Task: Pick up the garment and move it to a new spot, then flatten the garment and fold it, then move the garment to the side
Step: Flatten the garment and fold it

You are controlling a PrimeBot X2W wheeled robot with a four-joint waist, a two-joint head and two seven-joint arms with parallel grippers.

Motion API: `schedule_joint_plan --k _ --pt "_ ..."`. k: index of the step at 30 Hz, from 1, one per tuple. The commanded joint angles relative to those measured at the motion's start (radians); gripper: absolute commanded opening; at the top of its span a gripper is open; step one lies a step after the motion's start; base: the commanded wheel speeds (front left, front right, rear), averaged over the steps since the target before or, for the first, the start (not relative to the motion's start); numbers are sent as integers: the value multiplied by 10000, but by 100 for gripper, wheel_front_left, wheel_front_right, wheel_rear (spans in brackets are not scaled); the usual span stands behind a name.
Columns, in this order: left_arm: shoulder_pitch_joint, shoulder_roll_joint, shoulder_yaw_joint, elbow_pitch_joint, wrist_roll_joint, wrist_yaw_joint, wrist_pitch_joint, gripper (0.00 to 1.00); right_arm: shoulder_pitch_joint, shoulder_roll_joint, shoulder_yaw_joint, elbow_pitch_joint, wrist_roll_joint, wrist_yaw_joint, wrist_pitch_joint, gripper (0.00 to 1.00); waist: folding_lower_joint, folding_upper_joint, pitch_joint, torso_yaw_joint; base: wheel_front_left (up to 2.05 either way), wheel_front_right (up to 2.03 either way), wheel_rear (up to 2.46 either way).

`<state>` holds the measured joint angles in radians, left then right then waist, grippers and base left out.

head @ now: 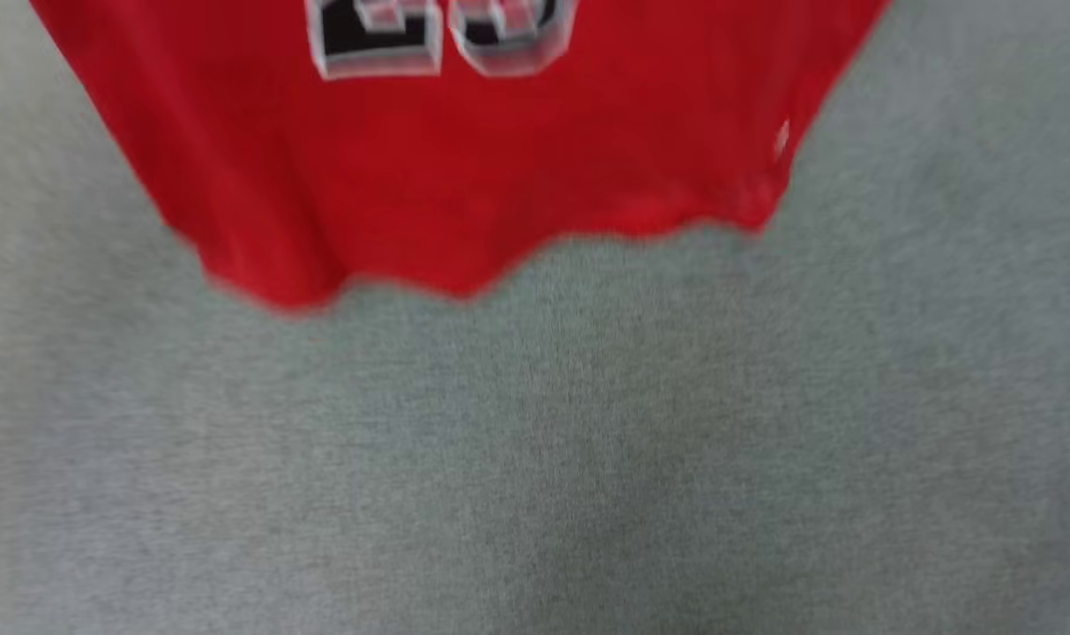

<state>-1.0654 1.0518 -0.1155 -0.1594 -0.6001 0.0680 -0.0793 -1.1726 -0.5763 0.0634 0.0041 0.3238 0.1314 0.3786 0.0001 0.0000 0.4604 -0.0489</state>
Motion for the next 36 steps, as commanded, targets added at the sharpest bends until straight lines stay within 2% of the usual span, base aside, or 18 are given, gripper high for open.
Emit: schedule_joint_plan --k 1,4,8,10,12,18,26,32,36 --pt "-369 -107 -52 195 52 -37 -28 0 -324 -144 124 188 -166 -17 -106 0 -1 0 868 -115 0 0 0" --pt "-1929 -467 -473 1070 370 -294 -114 0 -1489 -34 550 1188 -408 -15 -496 0 -1 0 1425 -115 0 0 0" --pt "-4110 -1125 -1152 2297 833 -673 -124 0 -3287 166 333 2469 -692 -17 -935 0 -1 0 2140 34 0 0 0" --pt "-5059 -1584 -1454 3007 1031 -822 -271 0 -3921 326 260 3145 -960 -17 -1178 0 -1 0 2397 110 0 0 0" --pt "-5857 -2258 -1470 3856 768 -832 -416 0 -4565 400 203 3743 -1192 -17 -1446 0 -1 0 2582 212 0 0 0" --pt "-7046 -3382 -1885 5903 909 -1040 -1249 0 -5330 711 180 5272 -1771 -17 -2319 0 -1 0 2856 479 0 0 0" --pt "-5666 -4471 -2282 7327 955 -1396 -1821 0 -4106 996 652 6733 -1964 -15 -3374 0 -1 0 2564 716 0 0 0" --pt "-2940 -5023 -2356 7002 1317 -1596 -1872 0 -2384 1096 935 7410 -1348 -15 -4022 0 -1 0 1698 801 0 0 0" --pt "-755 -5257 -2026 6475 1364 -1624 -1869 0 -737 1117 1285 7509 -646 -14 -4281 0 -1 0 875 812 0 0 0"
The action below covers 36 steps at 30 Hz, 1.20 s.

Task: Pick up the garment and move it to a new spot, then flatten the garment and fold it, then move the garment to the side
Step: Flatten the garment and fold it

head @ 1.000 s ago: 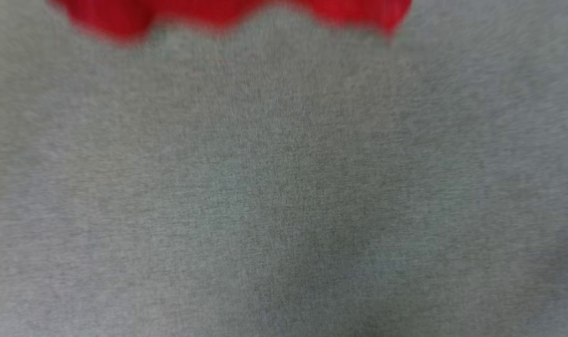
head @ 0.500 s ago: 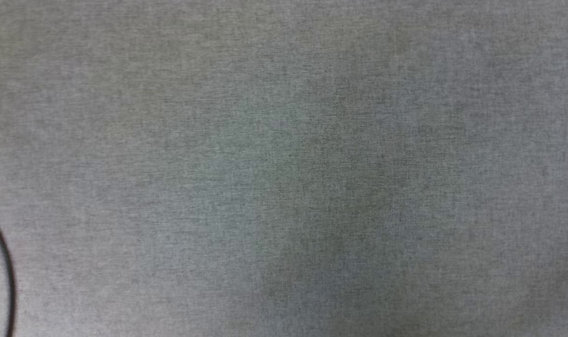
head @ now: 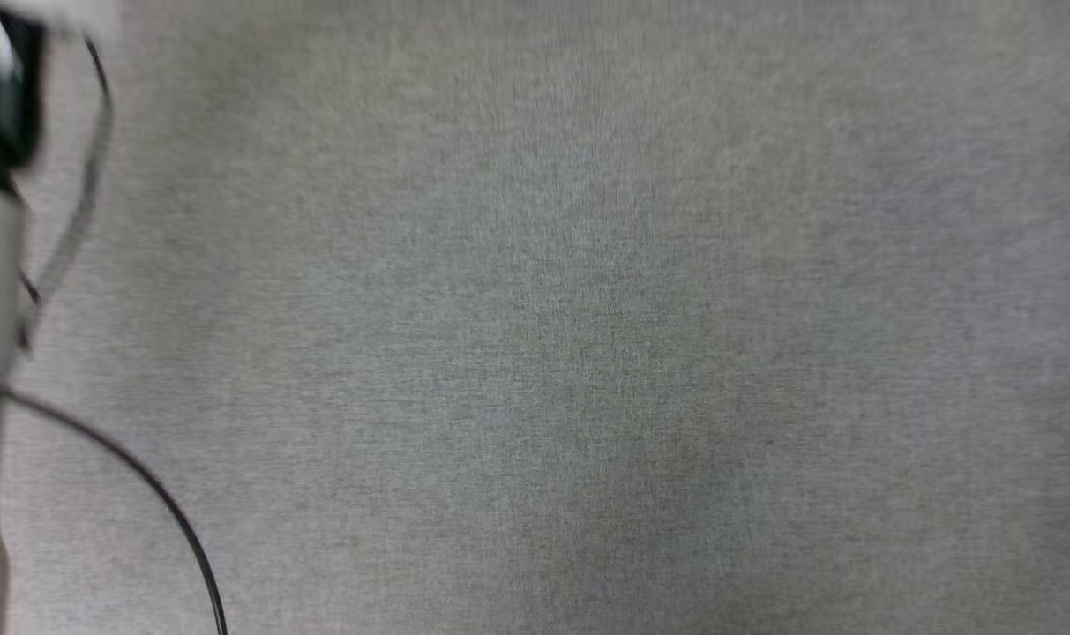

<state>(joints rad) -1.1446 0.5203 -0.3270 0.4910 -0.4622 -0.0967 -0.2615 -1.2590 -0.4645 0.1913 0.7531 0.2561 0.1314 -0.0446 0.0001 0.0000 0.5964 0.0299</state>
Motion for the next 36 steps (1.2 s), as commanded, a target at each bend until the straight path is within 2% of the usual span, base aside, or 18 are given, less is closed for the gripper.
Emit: schedule_joint_plan --k 1,9,18,26,36 --pt "629 10 154 -116 -111 -12 -47 0 574 -27 142 -56 230 -14 -71 0 -1 0 -687 8 0 0 0" --pt "4868 165 18 -547 -364 -72 -34 0 4259 -634 1164 -960 1809 -14 -42 0 -1 0 -2274 -107 0 0 0" --pt "8461 237 -215 -1543 -985 251 363 0 7542 -1780 2000 -2501 3473 -15 657 0 -1 0 -3649 -69 0 0 0" --pt "10629 486 -370 -2384 -1229 777 786 0 9750 -2647 2114 -3760 3791 -15 1450 0 -1 0 -4383 -76 0 0 0" --pt "12234 528 -634 -3610 -1557 1215 1381 0 12069 -3083 1668 -4739 4054 -14 2271 0 -1 0 -4620 -107 0 0 0"
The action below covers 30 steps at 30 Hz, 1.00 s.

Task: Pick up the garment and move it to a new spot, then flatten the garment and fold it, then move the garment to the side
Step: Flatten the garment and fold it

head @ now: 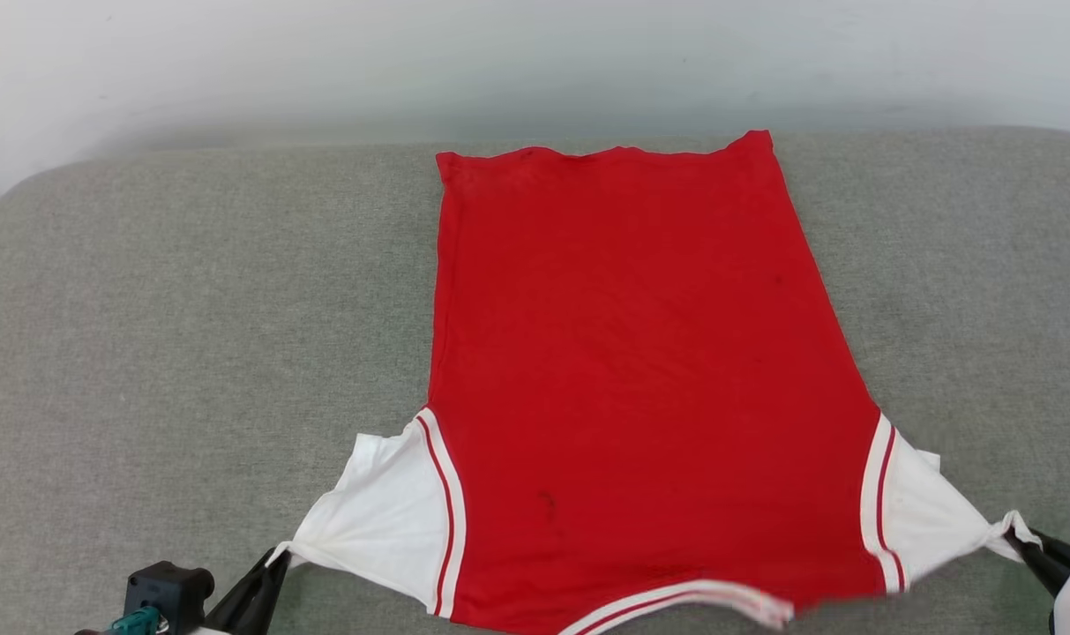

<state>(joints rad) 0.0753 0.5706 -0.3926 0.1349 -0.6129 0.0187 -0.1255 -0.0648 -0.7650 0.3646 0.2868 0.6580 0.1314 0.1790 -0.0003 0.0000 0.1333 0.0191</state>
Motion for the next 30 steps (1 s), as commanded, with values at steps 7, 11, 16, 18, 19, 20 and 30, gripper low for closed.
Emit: schedule_joint_plan --k 7,11,16,18,19,20,30 --pt "33 -4 -103 -460 3 186 222 0 519 159 -489 -427 0 -14 337 7 3 0 103 14 0 0 0" --pt "-43 75 -126 -843 9 263 411 0 308 329 -900 -829 199 -12 897 100 3 0 170 66 0 0 0" --pt "202 251 -269 -1789 49 344 745 0 -270 524 -1682 -1882 490 -9 2014 100 3 0 451 257 0 0 0" --pt "252 296 -290 -2303 71 449 874 0 -685 629 -2077 -2417 520 -9 2668 100 3 0 672 410 0 0 0" --pt "260 325 -332 -2593 98 479 967 0 -913 710 -2274 -2656 455 -9 3063 100 3 0 817 515 0 0 0" --pt "274 351 -380 -2862 130 504 1056 0 -1152 815 -2446 -2858 376 -9 3477 100 3 0 951 622 0 0 0" --pt "-435 324 -1060 -4784 693 396 1828 0 -5118 2108 -4334 -2472 -1095 -9 8185 100 3 0 2963 2258 0 0 0"
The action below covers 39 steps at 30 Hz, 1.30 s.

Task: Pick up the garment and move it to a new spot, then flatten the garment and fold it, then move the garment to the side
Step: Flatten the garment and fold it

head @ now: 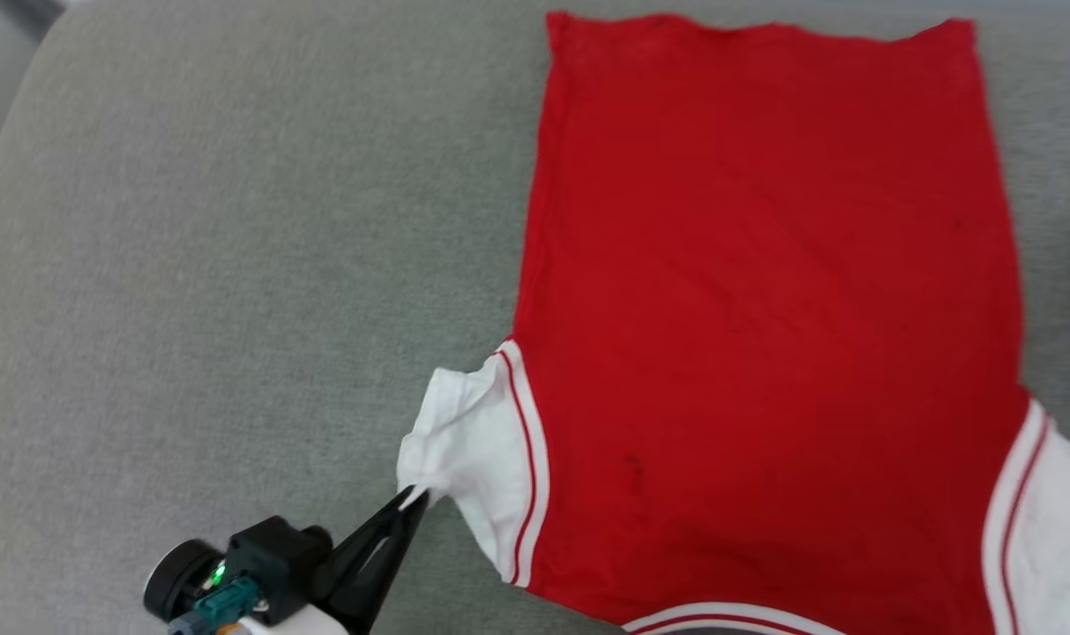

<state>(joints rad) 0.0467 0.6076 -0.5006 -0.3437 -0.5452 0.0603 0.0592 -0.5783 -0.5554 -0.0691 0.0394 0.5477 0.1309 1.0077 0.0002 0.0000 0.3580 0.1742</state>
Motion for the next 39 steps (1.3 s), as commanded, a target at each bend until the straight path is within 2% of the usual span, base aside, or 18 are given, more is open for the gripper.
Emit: schedule_joint_plan --k 1,8,12,16,22,27,29,30,39 --pt "-265 -66 -42 -103 77 -63 31 0 -421 73 -108 151 -202 -4 263 100 -2 0 930 892 0 0 0" --pt "-1026 -483 -571 -477 424 -344 68 0 -3060 48 -687 1161 -1669 -4 1958 100 -2 0 2136 1982 0 0 0" --pt "-1329 -784 -732 -465 382 -488 -27 0 -4053 -128 -947 1803 -2656 -4 2421 100 -2 0 2609 2432 0 0 0" --pt "-1556 -861 -795 -249 389 -641 -126 0 -4819 28 -1348 2256 -3376 -4 2735 100 -2 0 2998 2836 0 0 0" --pt "-1843 -1085 -871 -18 219 -875 -420 0 -5256 -72 -1553 2763 -4126 -4 2948 100 -2 0 3443 3268 0 0 0" --pt "-1982 -1193 -880 251 167 -988 -611 0 -4662 68 -1532 3091 -4180 -2 2983 100 -2 0 3553 3463 0 0 0" --pt "-1998 -1210 -860 328 141 -991 -654 0 -4413 84 -1485 3153 -4128 -2 3043 4 -2 0 3539 3485 0 0 0" --pt "-2011 -1218 -853 363 150 -991 -658 0 -4311 66 -1475 3158 -4120 -2 3027 0 -2 0 3521 3489 0 0 0" --pt "-1941 -1025 -738 572 241 -841 -735 0 -3667 -22 -1413 3271 -3920 -4 2678 0 -2 0 2667 2936 0 0 0"
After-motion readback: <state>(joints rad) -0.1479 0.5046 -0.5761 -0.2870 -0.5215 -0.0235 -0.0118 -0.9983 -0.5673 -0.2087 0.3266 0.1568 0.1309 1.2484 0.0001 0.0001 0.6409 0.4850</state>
